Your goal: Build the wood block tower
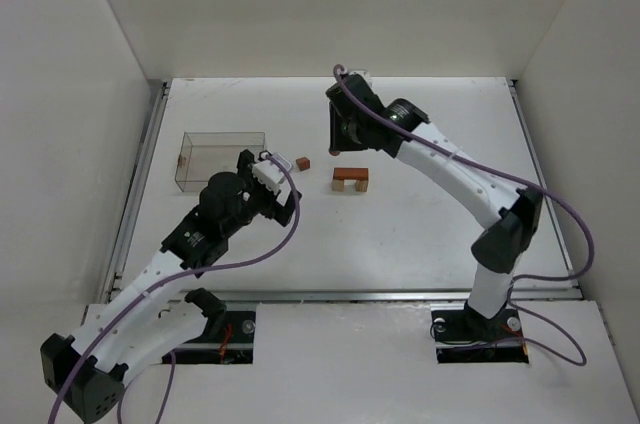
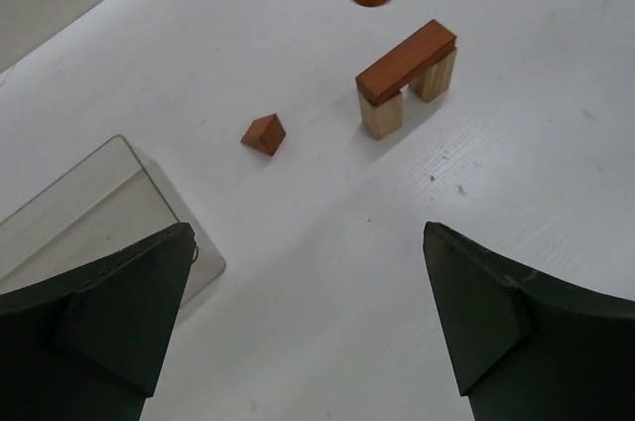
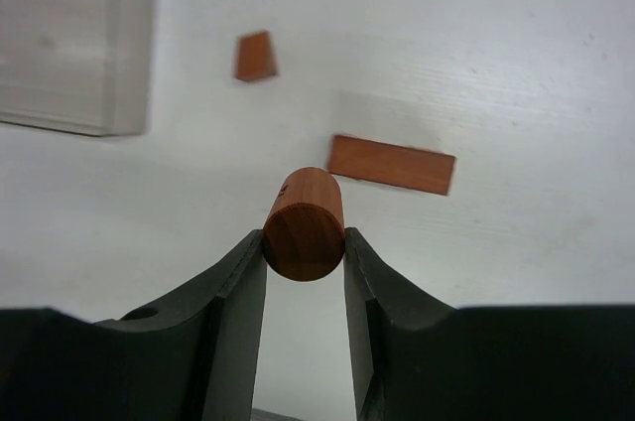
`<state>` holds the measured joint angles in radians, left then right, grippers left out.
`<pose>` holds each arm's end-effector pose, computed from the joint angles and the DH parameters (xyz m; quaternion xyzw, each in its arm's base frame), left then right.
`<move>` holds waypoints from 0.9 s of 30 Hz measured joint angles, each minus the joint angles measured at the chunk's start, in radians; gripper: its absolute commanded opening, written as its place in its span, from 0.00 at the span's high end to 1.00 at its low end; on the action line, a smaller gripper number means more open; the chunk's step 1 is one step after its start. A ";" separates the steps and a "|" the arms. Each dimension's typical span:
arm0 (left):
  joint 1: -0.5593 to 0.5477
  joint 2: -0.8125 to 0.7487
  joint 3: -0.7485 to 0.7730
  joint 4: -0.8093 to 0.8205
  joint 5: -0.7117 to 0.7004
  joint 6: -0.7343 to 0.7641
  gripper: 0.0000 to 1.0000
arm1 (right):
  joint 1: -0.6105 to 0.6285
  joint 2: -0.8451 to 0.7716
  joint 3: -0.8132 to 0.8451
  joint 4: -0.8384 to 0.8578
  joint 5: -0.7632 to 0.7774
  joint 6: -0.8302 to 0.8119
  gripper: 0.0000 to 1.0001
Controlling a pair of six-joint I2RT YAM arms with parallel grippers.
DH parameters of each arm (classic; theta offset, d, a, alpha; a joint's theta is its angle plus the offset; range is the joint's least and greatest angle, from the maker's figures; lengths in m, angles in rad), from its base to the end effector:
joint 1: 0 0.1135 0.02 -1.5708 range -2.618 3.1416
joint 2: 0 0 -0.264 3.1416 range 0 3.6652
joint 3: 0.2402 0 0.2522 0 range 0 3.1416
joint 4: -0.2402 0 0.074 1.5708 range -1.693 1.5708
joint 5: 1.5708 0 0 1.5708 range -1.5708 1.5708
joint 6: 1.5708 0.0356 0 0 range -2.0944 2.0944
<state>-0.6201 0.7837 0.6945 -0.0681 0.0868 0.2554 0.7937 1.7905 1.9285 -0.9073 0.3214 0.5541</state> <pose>0.1532 -0.1132 0.3206 0.3476 0.6762 -0.1501 0.6320 0.2810 0.2697 0.3893 -0.0466 0.9099 0.1252 0.3928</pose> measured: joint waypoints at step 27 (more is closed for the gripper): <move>0.027 -0.192 -0.219 0.195 -0.195 -0.078 0.00 | -0.050 0.222 0.067 -0.185 0.093 0.020 1.00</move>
<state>-0.5934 0.5919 0.4751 0.1265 -0.1085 0.1772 0.7437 2.0129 1.9953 -1.0924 0.4141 0.5743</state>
